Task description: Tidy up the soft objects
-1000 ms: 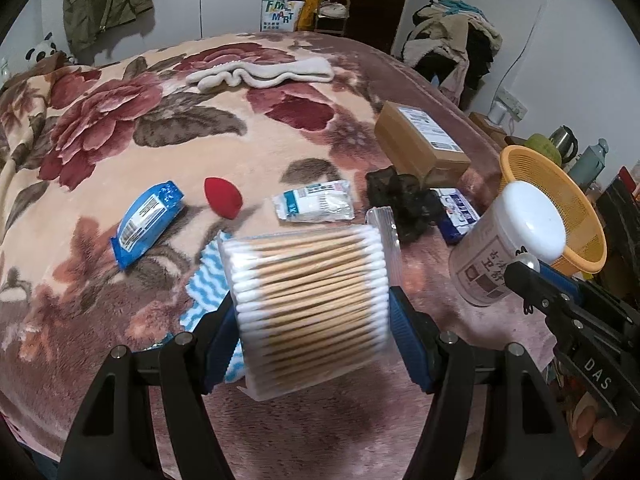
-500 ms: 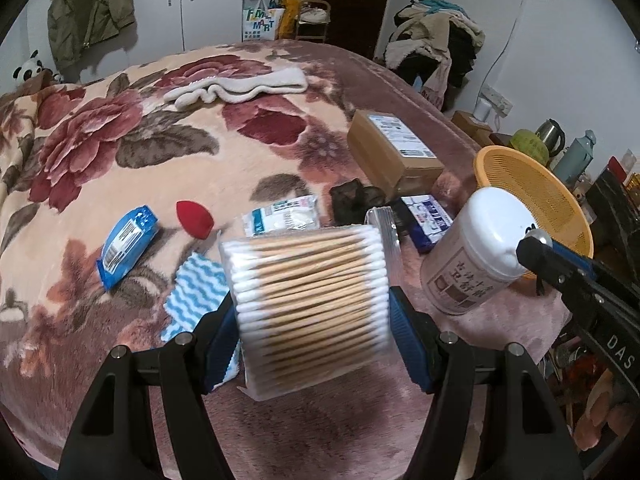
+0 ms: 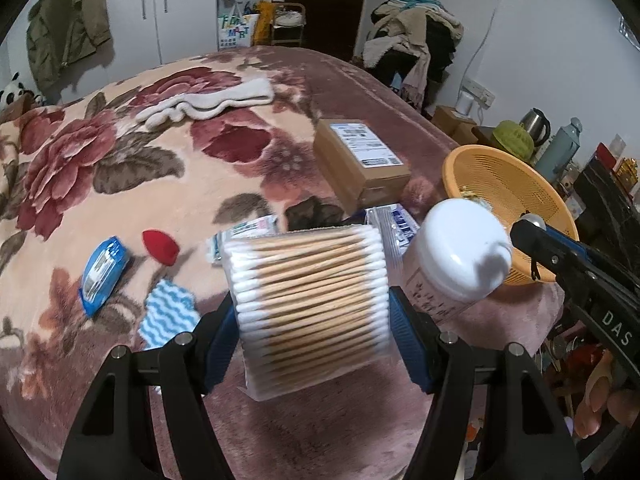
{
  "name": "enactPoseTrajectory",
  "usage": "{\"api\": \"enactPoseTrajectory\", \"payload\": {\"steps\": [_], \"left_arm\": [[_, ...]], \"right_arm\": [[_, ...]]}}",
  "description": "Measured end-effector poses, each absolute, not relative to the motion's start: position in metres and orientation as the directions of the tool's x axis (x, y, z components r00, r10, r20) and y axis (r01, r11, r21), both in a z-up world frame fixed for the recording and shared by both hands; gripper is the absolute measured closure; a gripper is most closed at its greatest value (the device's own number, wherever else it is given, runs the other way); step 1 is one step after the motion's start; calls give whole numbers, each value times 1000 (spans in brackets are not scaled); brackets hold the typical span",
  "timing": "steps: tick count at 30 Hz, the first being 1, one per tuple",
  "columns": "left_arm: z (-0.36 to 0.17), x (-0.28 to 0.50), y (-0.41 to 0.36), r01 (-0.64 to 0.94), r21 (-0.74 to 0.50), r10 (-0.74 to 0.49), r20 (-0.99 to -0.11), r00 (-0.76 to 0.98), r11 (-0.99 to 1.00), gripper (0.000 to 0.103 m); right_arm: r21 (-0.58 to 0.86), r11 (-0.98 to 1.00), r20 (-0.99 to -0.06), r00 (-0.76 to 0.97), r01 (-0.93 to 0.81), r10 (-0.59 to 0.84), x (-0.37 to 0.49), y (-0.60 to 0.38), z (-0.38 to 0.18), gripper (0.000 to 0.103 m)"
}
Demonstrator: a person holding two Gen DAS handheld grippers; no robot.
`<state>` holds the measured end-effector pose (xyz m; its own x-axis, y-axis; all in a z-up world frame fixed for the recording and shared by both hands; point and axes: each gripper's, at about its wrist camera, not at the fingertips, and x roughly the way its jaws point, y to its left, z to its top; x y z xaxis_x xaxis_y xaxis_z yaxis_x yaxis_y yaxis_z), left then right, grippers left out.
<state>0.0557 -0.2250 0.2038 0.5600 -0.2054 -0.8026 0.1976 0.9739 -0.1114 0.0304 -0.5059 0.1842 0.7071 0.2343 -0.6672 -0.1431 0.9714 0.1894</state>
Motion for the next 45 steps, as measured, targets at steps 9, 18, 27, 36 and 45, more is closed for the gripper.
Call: {"api": "enactPoseTrajectory", "payload": {"steps": [9, 18, 27, 36, 45], "left_arm": [[222, 87, -287, 289, -128, -272, -798, 539, 949, 31], [239, 114, -359, 394, -156, -355, -787, 505, 906, 31], [229, 128, -433, 487, -211, -438, -796, 417, 848, 31], [222, 128, -461, 539, -181, -442, -799, 407, 823, 5], [236, 118, -442, 531, -106, -414, -758, 505, 841, 0]], "right_arm": [[214, 976, -669, 721, -46, 181, 45, -559, 182, 78], [213, 975, -670, 736, 62, 99, 54, -620, 183, 78], [223, 962, -677, 735, 155, 38, 60, -664, 180, 78], [261, 940, -700, 714, 221, 26, 64, -689, 168, 61], [273, 936, -696, 717, 221, 34, 61, -685, 166, 10]]}}
